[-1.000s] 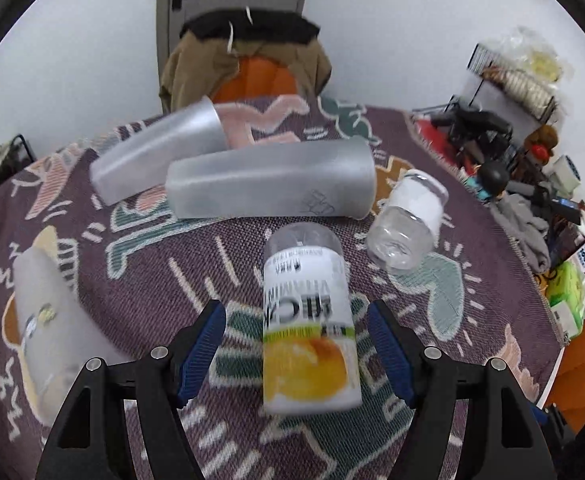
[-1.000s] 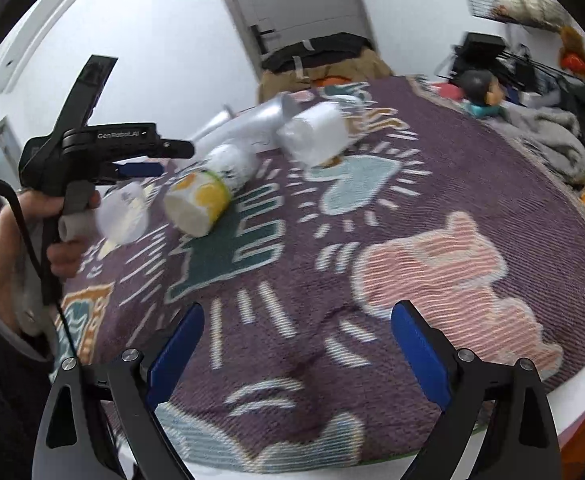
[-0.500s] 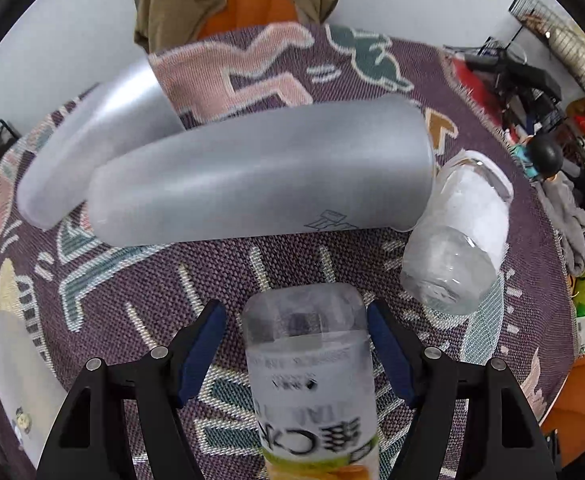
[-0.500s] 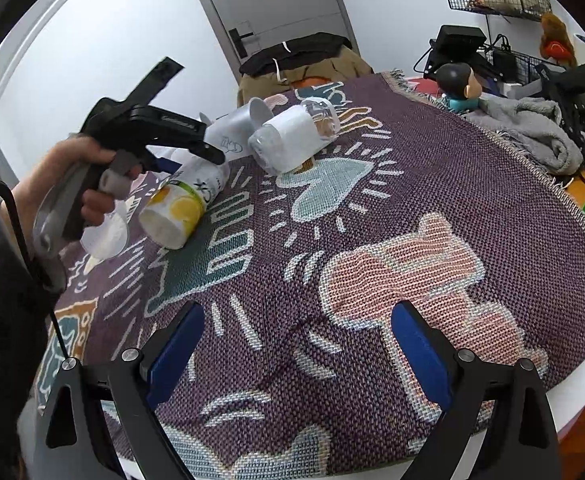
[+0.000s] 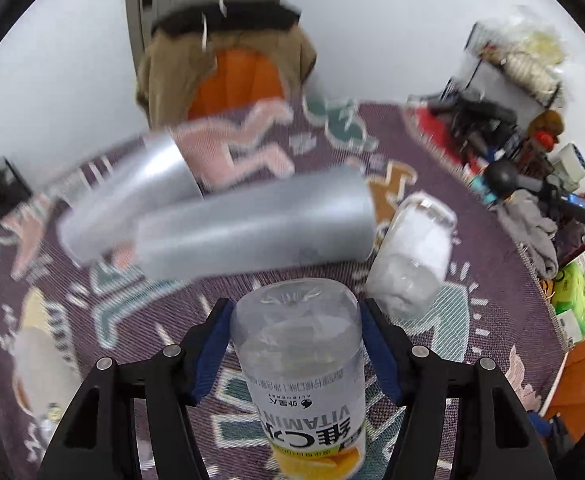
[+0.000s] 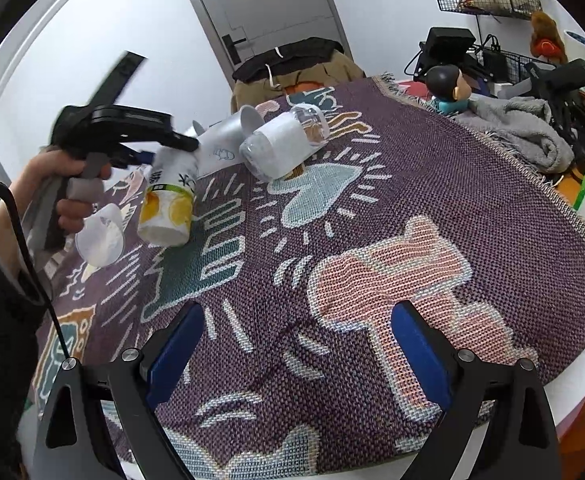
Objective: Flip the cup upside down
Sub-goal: 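Rotate the bottle cap-up and set it standing with the left tool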
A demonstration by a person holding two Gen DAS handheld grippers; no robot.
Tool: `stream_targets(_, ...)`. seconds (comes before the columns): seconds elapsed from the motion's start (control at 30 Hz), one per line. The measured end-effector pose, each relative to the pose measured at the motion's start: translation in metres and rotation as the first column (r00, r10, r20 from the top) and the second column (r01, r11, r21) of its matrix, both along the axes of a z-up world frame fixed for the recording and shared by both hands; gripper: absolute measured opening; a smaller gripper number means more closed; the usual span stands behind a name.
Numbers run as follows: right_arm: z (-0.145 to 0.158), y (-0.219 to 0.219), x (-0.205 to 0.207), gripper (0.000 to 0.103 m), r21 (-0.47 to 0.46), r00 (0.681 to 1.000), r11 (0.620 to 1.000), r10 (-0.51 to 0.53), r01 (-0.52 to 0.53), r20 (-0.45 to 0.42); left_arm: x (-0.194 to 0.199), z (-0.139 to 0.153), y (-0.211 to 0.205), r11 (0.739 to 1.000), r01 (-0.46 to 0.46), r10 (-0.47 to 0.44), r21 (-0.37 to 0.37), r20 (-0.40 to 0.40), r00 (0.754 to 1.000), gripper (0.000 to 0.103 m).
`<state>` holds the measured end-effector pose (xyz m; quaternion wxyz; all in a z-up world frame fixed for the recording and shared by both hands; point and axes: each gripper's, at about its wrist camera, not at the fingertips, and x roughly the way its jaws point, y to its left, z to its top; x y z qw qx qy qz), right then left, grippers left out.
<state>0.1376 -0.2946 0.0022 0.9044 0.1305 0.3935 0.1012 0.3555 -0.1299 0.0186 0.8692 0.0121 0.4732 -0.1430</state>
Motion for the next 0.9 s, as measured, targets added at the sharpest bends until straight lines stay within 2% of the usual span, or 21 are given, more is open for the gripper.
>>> stream_targets(0.13,0.004,0.003,-0.002,0.095,-0.008,1.000,1.000,0.005,-0.005,0.012,-0.026,0.017,0.002,1.000,0.016,-0.018,0.024,0.119,0.993,0.065)
stream_targets(0.3,0.007,0.008,-0.005,0.095,-0.028,1.000,0.999,0.016,-0.015,0.026,-0.050,0.027,0.007,1.000,0.020,-0.024,0.021,0.217,0.976,0.065)
stream_targets(0.47,0.009,0.011,-0.007,0.095,-0.041,0.999,0.999,0.020,-0.019,0.040,-0.090,0.032,0.009,0.999,0.032,-0.042,0.035,0.347,0.937,0.065)
stream_targets(0.53,0.009,0.012,-0.007,0.095,-0.043,0.999,0.999,0.024,-0.022,0.040,-0.107,0.028,0.010,0.998,-0.001,-0.024,0.061,0.399,0.917,0.065)
stream_targets(0.67,0.008,0.017,-0.008,0.095,-0.050,0.999,0.998,0.034,-0.032,0.038,-0.129,0.020,0.011,0.999,0.001,-0.025,0.052,0.449,0.893,0.065)
stream_targets(0.8,0.007,0.021,-0.009,0.095,-0.057,0.998,0.998,0.043,-0.041,0.041,-0.150,0.014,0.010,0.999,0.001,-0.029,0.054,0.510,0.860,0.065)
stream_targets(0.9,0.007,0.023,-0.010,0.095,-0.062,0.998,0.997,0.048,-0.045,0.042,-0.156,0.009,0.010,0.999,0.016,-0.029,0.029,0.519,0.854,0.065)
